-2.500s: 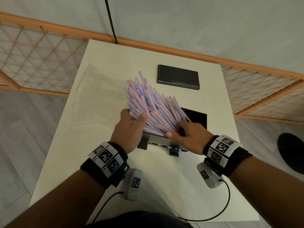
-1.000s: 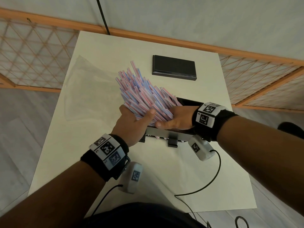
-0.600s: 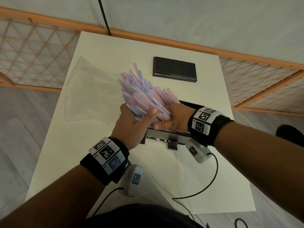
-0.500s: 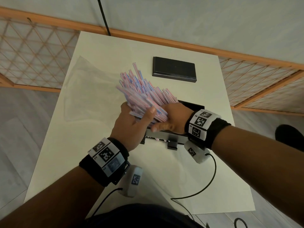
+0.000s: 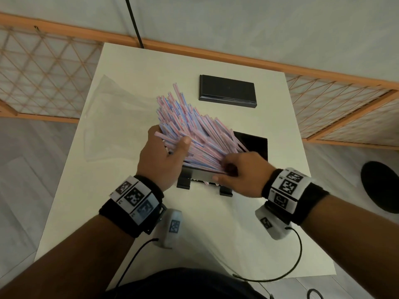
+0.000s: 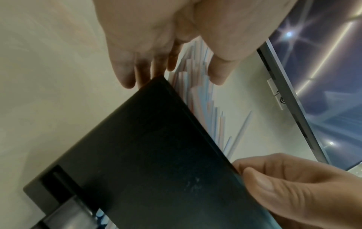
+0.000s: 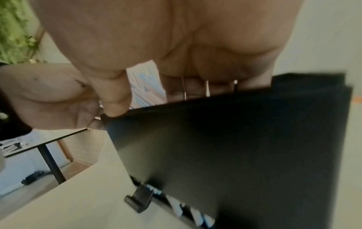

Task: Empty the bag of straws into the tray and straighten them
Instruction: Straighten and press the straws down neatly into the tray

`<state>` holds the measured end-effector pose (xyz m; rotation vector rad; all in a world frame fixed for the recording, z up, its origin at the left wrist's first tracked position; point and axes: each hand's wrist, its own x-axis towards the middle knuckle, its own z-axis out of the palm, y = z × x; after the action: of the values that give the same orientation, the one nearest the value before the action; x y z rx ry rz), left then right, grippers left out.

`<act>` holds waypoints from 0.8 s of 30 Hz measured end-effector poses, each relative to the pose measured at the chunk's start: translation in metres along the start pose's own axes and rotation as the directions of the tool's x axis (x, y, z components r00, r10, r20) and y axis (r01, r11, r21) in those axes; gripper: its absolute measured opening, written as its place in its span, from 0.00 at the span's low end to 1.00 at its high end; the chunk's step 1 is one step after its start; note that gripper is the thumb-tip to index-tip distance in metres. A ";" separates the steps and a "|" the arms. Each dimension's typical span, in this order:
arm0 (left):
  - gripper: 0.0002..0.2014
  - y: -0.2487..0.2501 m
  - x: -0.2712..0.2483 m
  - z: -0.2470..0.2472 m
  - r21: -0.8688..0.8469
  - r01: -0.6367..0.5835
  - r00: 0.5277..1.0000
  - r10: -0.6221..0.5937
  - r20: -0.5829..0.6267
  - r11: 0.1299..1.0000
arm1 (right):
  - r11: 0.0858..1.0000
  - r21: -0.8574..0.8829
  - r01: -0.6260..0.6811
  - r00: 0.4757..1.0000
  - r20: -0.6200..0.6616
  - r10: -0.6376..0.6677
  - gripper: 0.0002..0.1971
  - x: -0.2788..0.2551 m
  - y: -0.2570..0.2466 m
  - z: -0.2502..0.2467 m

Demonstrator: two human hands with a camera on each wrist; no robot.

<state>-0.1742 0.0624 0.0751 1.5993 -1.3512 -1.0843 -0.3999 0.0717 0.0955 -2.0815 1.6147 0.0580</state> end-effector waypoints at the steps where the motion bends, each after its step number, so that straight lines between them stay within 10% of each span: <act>1: 0.19 0.001 0.002 0.000 0.017 -0.007 1.000 0.006 0.025 1.000 | 1.000 0.021 0.017 1.000 0.013 -0.017 0.22 0.000 -0.002 0.005; 7: 0.38 0.008 0.009 0.004 -0.137 0.026 0.997 -0.015 0.080 0.990 | 0.995 0.091 -0.038 0.998 0.048 0.033 0.17 0.007 -0.007 0.013; 24: 0.40 0.023 0.006 0.007 -0.314 0.035 0.994 -0.064 -0.084 0.949 | 0.986 0.155 -0.065 0.975 0.221 0.029 0.24 0.033 -0.017 0.006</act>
<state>-0.1883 0.0526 0.0931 1.4354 -1.0238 -1.1742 -0.3736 0.0476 0.0858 -1.8447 1.4845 0.1610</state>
